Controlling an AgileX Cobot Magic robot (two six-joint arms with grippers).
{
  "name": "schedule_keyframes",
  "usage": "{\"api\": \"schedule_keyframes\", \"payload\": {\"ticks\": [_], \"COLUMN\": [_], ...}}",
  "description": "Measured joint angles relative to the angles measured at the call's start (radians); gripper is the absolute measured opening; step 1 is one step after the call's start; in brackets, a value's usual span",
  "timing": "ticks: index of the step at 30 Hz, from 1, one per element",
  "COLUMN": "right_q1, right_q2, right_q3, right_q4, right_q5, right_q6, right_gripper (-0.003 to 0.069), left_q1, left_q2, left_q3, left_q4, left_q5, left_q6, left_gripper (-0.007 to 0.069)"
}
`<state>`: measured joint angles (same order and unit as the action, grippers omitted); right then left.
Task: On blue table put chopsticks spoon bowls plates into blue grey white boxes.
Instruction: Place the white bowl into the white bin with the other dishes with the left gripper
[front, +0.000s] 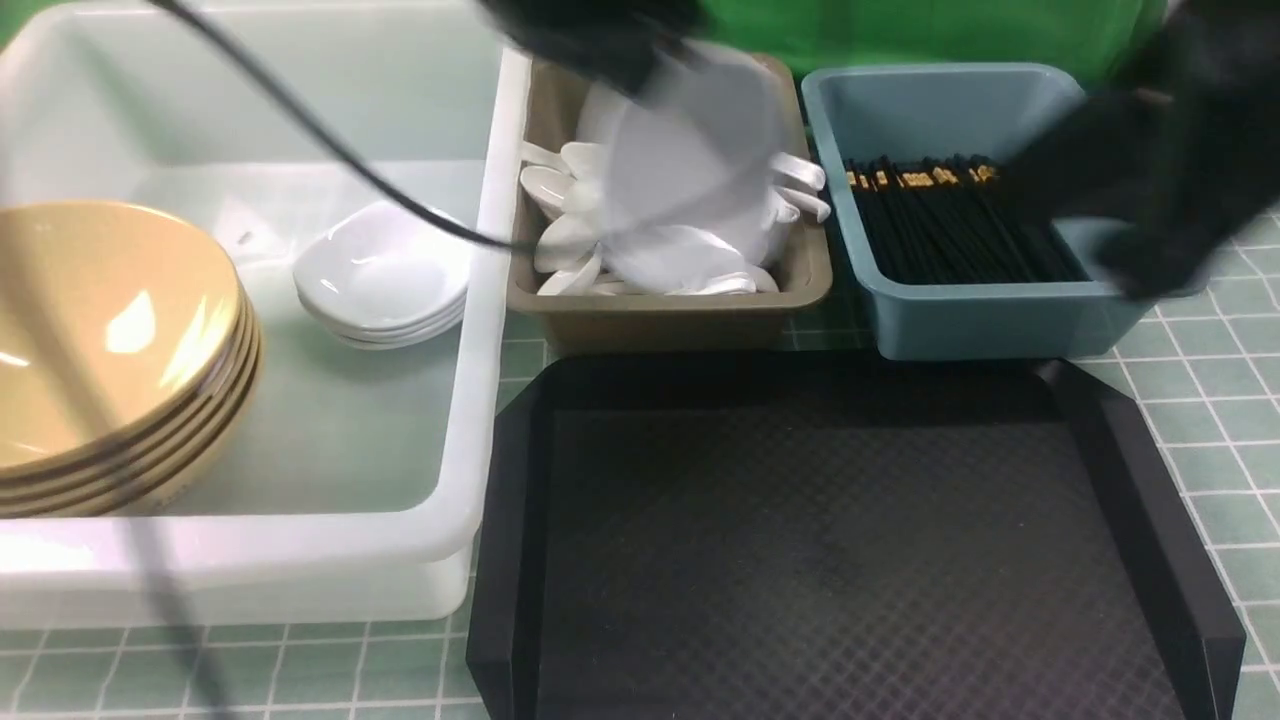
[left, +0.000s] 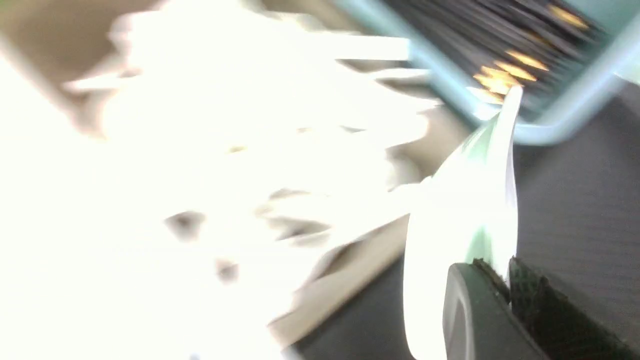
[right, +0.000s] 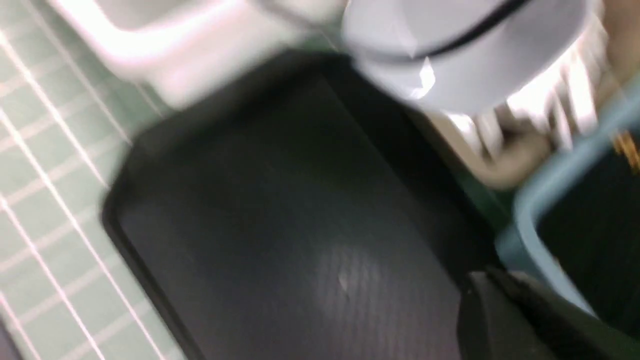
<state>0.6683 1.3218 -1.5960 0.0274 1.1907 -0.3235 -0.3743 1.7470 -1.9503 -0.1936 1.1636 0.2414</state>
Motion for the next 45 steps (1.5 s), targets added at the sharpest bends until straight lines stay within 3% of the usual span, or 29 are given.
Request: {"api": "schedule_keyframes", "payload": {"ticks": [3,4,5,6,10,28,36,41,42,43,44,45], "right_q1": [0.101,0.112,0.157,0.173,0.197,0.198,0.198,0.198,0.198,0.198,0.198,0.198], "right_q2": [0.102,0.120,0.171,0.192,0.245,0.262,0.262,0.262,0.262,0.262,0.262,0.262], "right_q3": [-0.125,-0.139,-0.197,-0.222,-0.257,-0.264,-0.264,-0.264,-0.264,-0.264,-0.264,-0.264], "right_q4": [-0.003,-0.004,-0.012,-0.020,-0.039,-0.158,-0.170,-0.170,-0.170,-0.170,-0.170,-0.170], "right_q5": [-0.004,-0.004,-0.004,-0.004,-0.004,-0.004,-0.008,-0.010,-0.010,-0.010,-0.005,-0.005], "right_q6": [-0.025,-0.029,-0.042,-0.044,-0.047,-0.014,-0.013,-0.013,-0.013,-0.013,-0.013,-0.013], "right_gripper": [0.0048,0.0048,0.0048,0.0048,0.0048,0.0048,0.0048,0.0048,0.0048,0.0048,0.0048,0.0048], "left_q1": [0.194,0.205,0.322,0.375,0.471,0.488,0.495,0.494,0.494,0.494,0.494,0.494], "left_q2": [-0.067,-0.069,-0.076,-0.066,0.000,0.349,0.396,0.394,0.389,0.389,0.374,0.372], "left_q3": [0.000,0.000,0.000,0.000,0.000,0.001,0.000,0.000,0.000,0.000,0.000,0.000], "left_q4": [0.002,-0.001,-0.035,-0.063,-0.192,-0.276,-0.208,-0.199,-0.200,-0.200,-0.201,-0.201], "left_q5": [0.030,0.030,0.024,0.023,0.017,-0.040,-0.046,-0.021,-0.017,-0.016,-0.011,-0.008], "left_q6": [0.000,0.000,0.001,0.012,0.066,0.086,0.104,0.152,0.158,0.158,0.160,0.160], "left_gripper": [0.0010,0.0010,0.0010,0.0010,0.0010,0.0008,0.0032,0.0163,0.0227,0.0237,0.0323,0.0332]}}
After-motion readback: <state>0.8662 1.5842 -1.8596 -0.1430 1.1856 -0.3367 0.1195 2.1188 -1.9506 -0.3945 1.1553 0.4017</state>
